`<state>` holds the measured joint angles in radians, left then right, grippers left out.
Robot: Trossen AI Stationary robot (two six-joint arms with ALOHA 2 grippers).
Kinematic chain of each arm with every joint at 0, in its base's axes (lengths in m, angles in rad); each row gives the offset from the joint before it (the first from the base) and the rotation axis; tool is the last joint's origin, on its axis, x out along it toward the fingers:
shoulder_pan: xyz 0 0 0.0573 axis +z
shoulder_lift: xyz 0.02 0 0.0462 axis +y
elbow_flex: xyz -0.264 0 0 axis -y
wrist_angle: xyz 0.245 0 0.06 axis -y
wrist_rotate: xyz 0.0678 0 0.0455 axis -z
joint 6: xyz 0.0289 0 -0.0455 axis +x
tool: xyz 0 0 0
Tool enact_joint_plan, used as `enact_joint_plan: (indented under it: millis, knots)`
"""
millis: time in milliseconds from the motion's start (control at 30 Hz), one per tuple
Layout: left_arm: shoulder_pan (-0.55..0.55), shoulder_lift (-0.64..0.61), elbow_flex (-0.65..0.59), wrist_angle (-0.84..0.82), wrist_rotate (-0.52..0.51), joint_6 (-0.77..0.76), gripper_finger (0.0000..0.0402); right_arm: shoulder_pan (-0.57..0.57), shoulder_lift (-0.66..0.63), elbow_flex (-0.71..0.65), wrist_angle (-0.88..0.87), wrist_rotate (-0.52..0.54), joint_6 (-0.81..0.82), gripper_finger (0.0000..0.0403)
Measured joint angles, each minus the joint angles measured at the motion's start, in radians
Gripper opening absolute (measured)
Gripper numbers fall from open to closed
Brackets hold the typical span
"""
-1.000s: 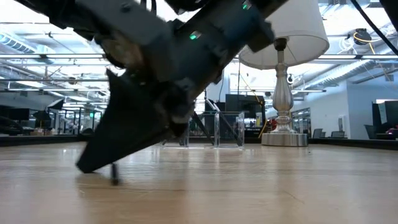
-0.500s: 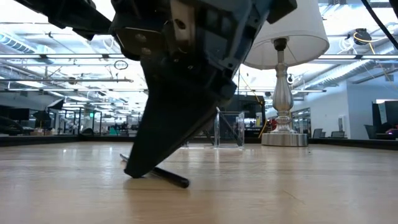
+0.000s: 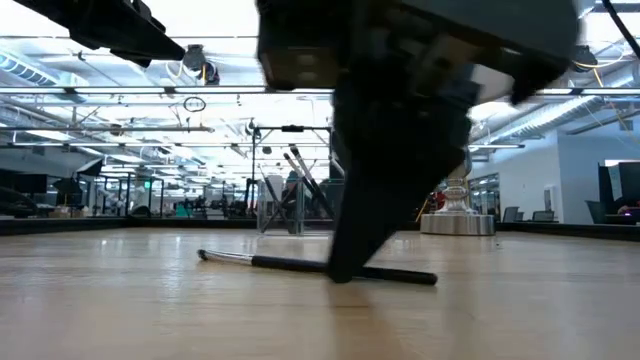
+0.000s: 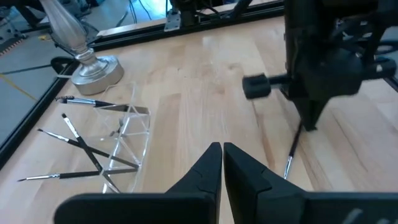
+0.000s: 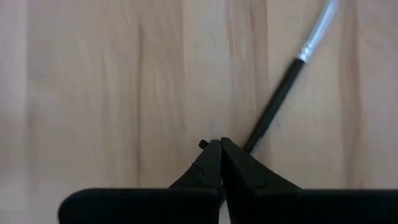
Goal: Put items in baskets/containers
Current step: Put the black foundation brush transparent organizer
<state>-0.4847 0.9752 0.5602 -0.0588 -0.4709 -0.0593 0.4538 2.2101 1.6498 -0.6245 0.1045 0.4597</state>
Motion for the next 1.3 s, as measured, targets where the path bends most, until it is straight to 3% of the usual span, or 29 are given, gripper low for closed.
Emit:
enact_joint_plan:
  millis: [233,367,667,800,1100,1300]
  knots:
    - [-0.002,0.000,0.000,-0.002,0.019,0.000,0.0026,0.046,-0.044,-0.008,-0.003,0.156,-0.046,0.0000]
    - [-0.002,0.000,0.000,0.003,0.025,0.001,0.0026,0.062,-0.080,-0.005,0.082,0.248,-0.072,0.0000]
    - [-0.002,0.000,0.000,-0.002,0.037,0.003,0.0026,0.053,-0.118,-0.002,0.201,0.313,-0.080,0.0002]
    - [-0.002,0.000,0.000,-0.008,0.062,0.003,0.0026,0.009,-0.114,-0.002,0.166,0.233,-0.016,0.0033]
    - [-0.002,0.000,0.000,-0.021,0.063,0.006,0.0026,-0.034,-0.108,-0.087,0.179,0.103,0.027,0.0148]
    - [-0.002,0.000,0.000,-0.020,0.061,0.005,0.0026,-0.040,-0.107,-0.165,0.227,0.119,0.061,0.0172]
